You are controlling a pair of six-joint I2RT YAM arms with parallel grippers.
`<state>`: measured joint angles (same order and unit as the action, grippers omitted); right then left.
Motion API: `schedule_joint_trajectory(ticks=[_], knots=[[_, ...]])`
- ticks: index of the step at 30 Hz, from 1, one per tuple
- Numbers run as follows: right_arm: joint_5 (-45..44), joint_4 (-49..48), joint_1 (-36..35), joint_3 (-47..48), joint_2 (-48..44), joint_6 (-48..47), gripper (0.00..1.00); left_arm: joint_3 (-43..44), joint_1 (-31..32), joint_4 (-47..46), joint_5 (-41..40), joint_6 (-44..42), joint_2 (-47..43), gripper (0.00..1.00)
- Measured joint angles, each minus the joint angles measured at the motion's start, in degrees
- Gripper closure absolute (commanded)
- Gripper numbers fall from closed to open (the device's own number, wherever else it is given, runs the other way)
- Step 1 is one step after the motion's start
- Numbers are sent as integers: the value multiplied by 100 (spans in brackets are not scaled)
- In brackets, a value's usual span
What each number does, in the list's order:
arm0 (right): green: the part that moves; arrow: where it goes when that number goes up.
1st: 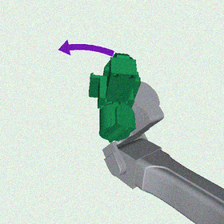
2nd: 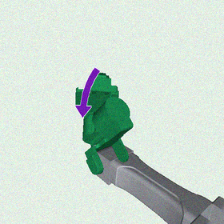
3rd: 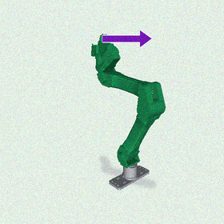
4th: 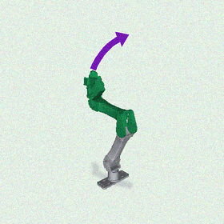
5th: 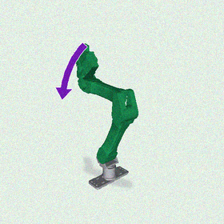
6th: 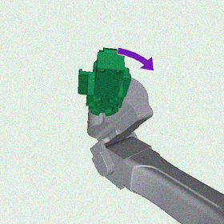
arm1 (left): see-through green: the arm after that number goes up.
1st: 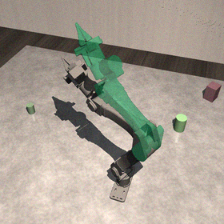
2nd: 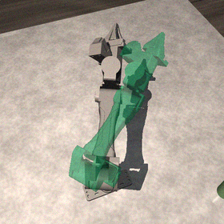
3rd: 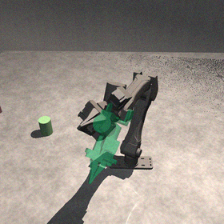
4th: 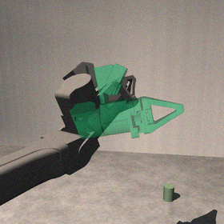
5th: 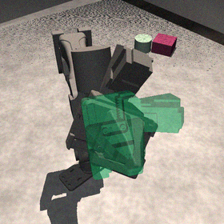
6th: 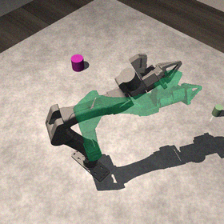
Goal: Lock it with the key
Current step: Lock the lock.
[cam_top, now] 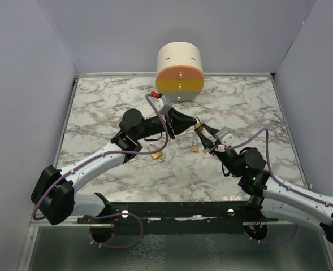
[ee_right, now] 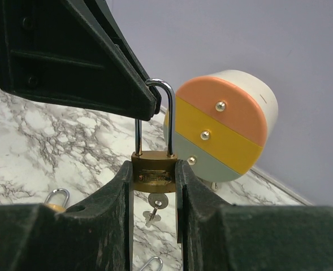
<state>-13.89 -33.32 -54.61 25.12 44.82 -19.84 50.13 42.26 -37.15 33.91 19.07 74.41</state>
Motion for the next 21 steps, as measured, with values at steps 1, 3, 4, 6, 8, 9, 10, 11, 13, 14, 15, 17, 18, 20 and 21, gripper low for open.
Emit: schedule_joint_trajectory(ticks=[1, 3, 4, 6, 8, 9, 10, 11, 13, 14, 15, 17, 18, 20, 21], knots=[[0, 4, 9, 0, 11, 0, 99, -20, 2, -37, -15, -9, 11, 100], [2, 24, 26, 0, 26, 2, 99, -46, 13, -81, -37, -37, 46, 100], [-22, 57, 26, 13, 26, 2, 99, -66, 24, -114, -48, -46, 79, 100], [-59, 109, 37, 13, 35, 2, 99, -76, 26, -173, -61, -57, 142, 100], [-101, 157, 46, 13, 42, 4, 99, -83, 33, -216, -70, -68, 205, 100], [-129, 201, 57, 13, 42, 2, 99, -83, 39, -249, -79, -79, 247, 100], [-153, 229, 63, 13, 42, 4, 99, -83, 46, -271, -90, -83, 289, 100], [-181, 278, 68, 13, 42, 4, 99, -87, 50, -293, -98, -87, 326, 100], [-223, 358, 74, 15, 48, 4, 99, -101, 52, -326, -105, -87, 382, 100], [-236, 387, 74, 17, 52, 4, 99, -109, 52, -332, -109, -87, 393, 100], [-238, 428, 74, 22, 52, 7, 99, -120, 52, -330, -116, -87, 396, 100], [-234, 557, 74, 66, 52, 15, 99, -138, 57, -321, -140, -92, 382, 100], [-234, 625, 74, 98, 52, 24, 99, -142, 61, -299, -166, -94, 358, 100], [-214, 667, 74, 131, 52, 55, 90, -142, 70, -247, -212, -105, 258, 100], [-195, 717, 74, 160, 52, 85, 81, -142, 83, -192, -251, -125, 201, 100]])
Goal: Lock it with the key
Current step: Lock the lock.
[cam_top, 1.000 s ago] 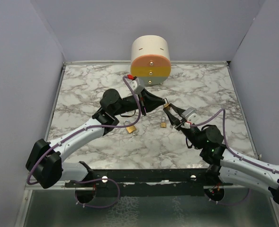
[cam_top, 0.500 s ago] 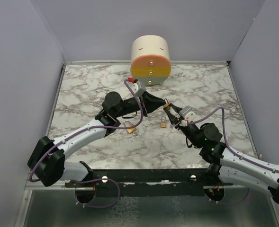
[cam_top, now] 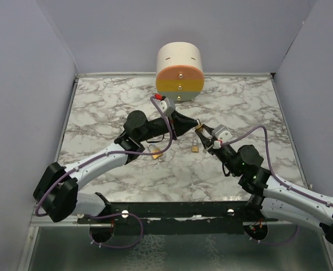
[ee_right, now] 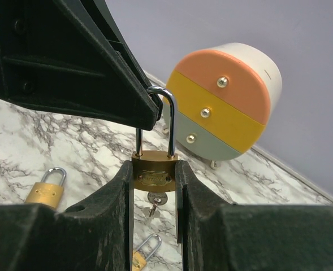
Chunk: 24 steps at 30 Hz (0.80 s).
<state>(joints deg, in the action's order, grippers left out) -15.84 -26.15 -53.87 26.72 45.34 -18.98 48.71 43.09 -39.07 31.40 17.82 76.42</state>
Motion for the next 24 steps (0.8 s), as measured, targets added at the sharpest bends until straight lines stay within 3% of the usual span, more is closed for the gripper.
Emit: schedule_joint_trajectory(ticks=[3, 7, 12, 20, 24], knots=[[92, 90, -2, 42, 0, 133, 62, 0, 46, 208, -138, -81, -168, 100], [289, 15, -46, 48, -2, 455, 52, -24, 136, 699, -393, -269, -413, 100], [341, -144, -127, 24, -188, 931, 50, -68, 118, 1432, -702, -551, -435, 100], [94, 114, -127, -293, -627, 1641, 50, -26, -208, 1808, -852, -732, -555, 100], [-48, 275, -127, -369, -702, 1888, 38, 59, -540, 1869, -693, -763, -682, 100]])
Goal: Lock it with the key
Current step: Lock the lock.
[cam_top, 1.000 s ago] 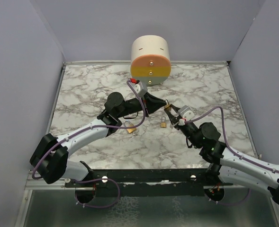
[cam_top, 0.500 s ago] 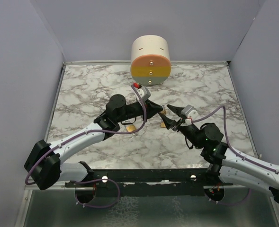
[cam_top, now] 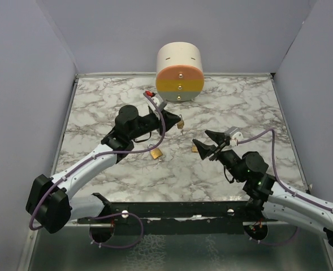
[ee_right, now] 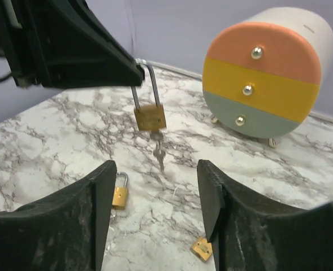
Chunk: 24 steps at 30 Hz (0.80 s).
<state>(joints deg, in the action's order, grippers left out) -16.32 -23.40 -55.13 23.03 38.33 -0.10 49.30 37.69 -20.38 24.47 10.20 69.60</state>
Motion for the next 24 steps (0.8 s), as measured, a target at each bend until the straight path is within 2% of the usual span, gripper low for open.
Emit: schedule_joint_trajectory(ticks=[5, 7, 10, 14, 19, 24], knots=[[52, 7, 258, -149, 232, 216, 37, 87, -507, 37, 411, 2, -142, 100], [343, 4, 756, -144, 422, 369, 37, 103, -612, 42, 538, 13, -186, 100], [1038, -7, 1867, -85, 758, 713, 40, 105, -634, 42, 728, 22, -234, 100], [1939, -151, 2874, 168, 1349, 1106, 54, 105, -636, 50, 894, 35, -262, 100], [3228, -605, 3091, 448, 2052, 1366, 54, 107, -667, 72, 1252, 33, -264, 100], [4476, -1259, 3126, 439, 2201, 1537, 53, 186, -695, 127, 1727, 33, -264, 100]])
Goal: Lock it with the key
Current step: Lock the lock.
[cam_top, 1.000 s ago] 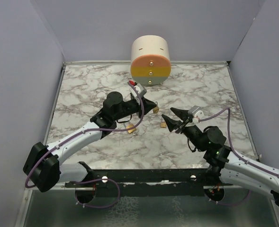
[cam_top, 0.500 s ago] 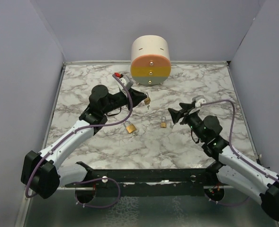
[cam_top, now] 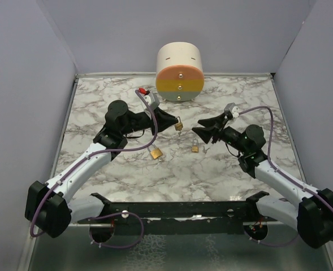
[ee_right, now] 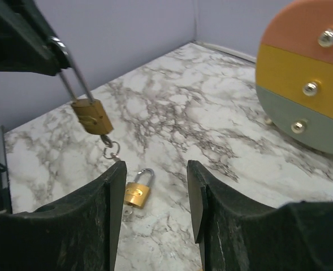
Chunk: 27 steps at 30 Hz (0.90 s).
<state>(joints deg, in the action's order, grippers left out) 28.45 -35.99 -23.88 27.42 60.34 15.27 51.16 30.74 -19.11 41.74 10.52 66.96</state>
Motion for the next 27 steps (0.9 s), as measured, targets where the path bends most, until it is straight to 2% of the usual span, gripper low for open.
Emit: schedule_joint_trajectory(ticks=[2, 7, 12, 27], knots=[[365, -208, 0, -15, -72, 20, 54, 22, 0, -7, 116, 2, 0, 100], [1113, -544, 0, -103, -201, 79, 63, 28, 0, -13, 402, 109, 0, 100], [1598, -892, 0, -323, -138, 264, 64, 94, 13, -87, 656, 264, 26, 100], [1930, -1526, 0, -407, -114, 610, 65, 94, 247, -426, 1156, 468, 101, 100]])
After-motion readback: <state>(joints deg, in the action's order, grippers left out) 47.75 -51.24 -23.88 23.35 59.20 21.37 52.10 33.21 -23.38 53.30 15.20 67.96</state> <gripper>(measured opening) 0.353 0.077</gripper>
